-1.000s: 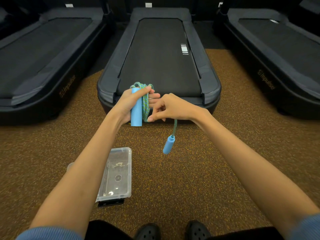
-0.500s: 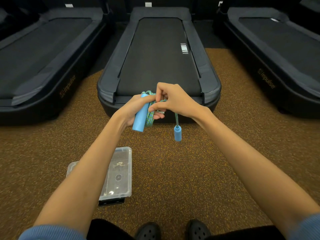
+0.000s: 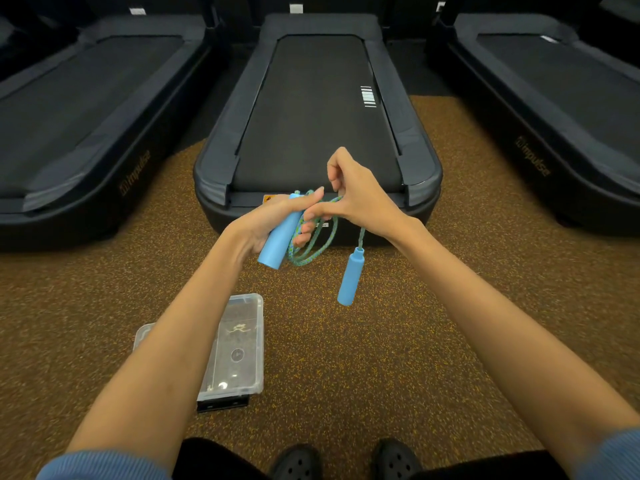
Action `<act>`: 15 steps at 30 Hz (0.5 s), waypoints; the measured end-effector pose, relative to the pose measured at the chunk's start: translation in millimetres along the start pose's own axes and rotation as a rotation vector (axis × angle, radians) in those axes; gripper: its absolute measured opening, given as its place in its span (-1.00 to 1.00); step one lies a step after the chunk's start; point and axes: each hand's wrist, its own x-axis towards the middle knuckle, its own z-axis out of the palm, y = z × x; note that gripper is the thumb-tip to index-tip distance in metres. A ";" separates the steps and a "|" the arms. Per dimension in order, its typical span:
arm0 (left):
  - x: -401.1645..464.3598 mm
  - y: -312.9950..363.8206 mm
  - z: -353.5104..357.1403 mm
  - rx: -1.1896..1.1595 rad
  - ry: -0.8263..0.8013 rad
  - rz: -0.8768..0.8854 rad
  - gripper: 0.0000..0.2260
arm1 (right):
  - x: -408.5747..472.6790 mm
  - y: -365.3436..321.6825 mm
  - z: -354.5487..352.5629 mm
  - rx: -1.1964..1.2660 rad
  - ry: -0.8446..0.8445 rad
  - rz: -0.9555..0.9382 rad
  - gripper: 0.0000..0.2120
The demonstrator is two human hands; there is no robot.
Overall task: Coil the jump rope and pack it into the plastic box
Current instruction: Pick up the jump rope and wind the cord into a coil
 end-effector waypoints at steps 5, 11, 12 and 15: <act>-1.3 2.0 1.1 0.015 -0.031 0.002 -0.66 | -3.5 6.3 2.2 0.104 -0.047 0.050 -0.55; -2.7 1.8 -4.4 0.051 0.016 0.033 -0.80 | -6.3 18.6 1.0 0.109 -0.056 0.109 -0.69; -3.0 1.4 -5.6 0.064 0.028 0.042 -0.82 | -6.9 20.5 -0.5 0.101 -0.059 0.113 -0.71; -3.3 1.6 -8.4 0.083 0.051 0.062 -0.83 | -10.3 26.6 -3.2 0.102 -0.061 0.114 -0.76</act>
